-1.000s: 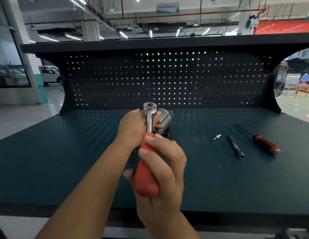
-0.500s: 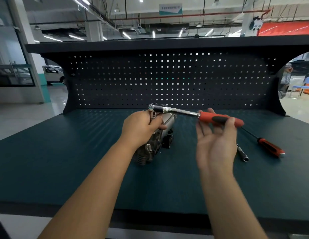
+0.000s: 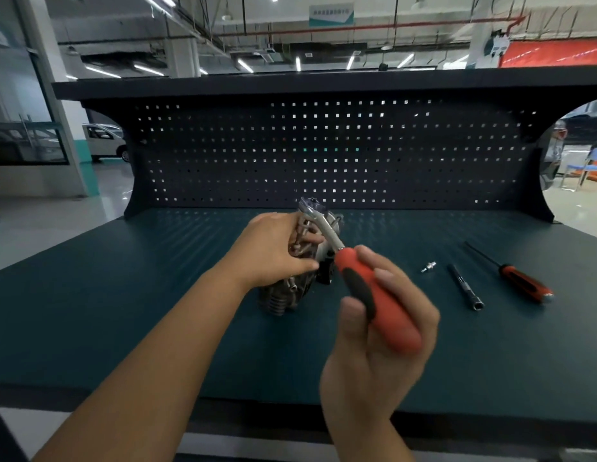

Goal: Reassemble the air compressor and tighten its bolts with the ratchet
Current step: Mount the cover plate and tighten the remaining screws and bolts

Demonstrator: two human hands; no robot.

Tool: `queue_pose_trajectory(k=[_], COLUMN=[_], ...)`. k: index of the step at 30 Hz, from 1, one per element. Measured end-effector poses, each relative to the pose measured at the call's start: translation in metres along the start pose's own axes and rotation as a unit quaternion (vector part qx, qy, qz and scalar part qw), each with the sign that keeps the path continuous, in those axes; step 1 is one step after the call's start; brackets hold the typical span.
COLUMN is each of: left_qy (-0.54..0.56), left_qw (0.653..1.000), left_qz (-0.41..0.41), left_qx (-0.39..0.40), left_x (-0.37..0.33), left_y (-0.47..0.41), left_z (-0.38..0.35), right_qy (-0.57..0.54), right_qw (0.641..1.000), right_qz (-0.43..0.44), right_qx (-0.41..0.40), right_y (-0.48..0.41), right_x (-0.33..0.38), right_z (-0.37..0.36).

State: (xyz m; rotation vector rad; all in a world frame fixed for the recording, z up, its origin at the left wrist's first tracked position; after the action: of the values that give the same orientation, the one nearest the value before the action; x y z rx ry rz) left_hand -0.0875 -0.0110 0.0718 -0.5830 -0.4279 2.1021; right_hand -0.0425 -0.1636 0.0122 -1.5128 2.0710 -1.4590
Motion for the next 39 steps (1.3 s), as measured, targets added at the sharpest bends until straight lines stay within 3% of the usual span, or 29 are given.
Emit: queue_pose_trajectory(k=[3, 7, 11, 17, 21, 24, 30, 35, 37, 39], left_qy=[-0.056, -0.071, -0.048, -0.114, -0.142, -0.140, -0.227, -0.230, -0.187, -0.130], left_qw=[0.998, 0.997, 0.999, 0.989, 0.984, 0.987, 0.972, 0.969, 0.979, 0.988], left_qz=[-0.019, -0.015, 0.008, 0.071, 0.088, 0.062, -0.055, -0.080, -0.061, -0.048], left_qx=[0.020, -0.005, -0.019, -0.060, -0.060, -0.042, -0.006, -0.048, -0.058, -0.059], left_x=[0.004, 0.004, 0.005, 0.005, 0.001, 0.000, -0.018, -0.031, -0.028, -0.021], left_y=[0.001, 0.000, 0.000, -0.009, -0.014, -0.016, -0.028, -0.034, -0.037, -0.040], left_z=[0.001, -0.003, -0.004, -0.010, -0.015, -0.013, -0.001, -0.010, -0.014, -0.017], right_qy=[-0.121, -0.168, -0.190, -0.142, -0.115, -0.146, -0.167, -0.165, -0.184, -0.132], right_qw=[0.987, 0.953, 0.953, 0.985, 0.992, 0.985, 0.952, 0.950, 0.945, 0.954], right_qz=[-0.039, -0.171, -0.180, -0.075, -0.051, -0.084, -0.210, -0.215, -0.222, -0.243], right_qx=[-0.097, -0.186, -0.151, -0.056, -0.021, -0.036, -0.147, -0.157, -0.152, -0.112], right_y=[-0.017, -0.039, -0.050, -0.045, -0.046, -0.053, -0.082, -0.080, -0.076, -0.071], right_x=[-0.004, -0.020, -0.025, -0.021, -0.022, -0.026, -0.041, -0.046, -0.050, -0.051], right_z=[0.005, 0.024, 0.027, 0.014, 0.013, 0.022, 0.051, 0.061, 0.067, 0.071])
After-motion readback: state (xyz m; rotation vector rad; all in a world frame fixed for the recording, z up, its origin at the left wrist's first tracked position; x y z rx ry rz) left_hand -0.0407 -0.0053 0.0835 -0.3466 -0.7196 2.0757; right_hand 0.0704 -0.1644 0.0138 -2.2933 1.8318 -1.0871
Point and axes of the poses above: each hand's wrist, its own y-axis away from the middle knuckle, its own z-axis out of the back of the hand, x = y × z, the point moved 1 cm from there along -y, towards the middle knuckle, and after that the axes turned 2 degrees about -y, right-handed, at the moved point
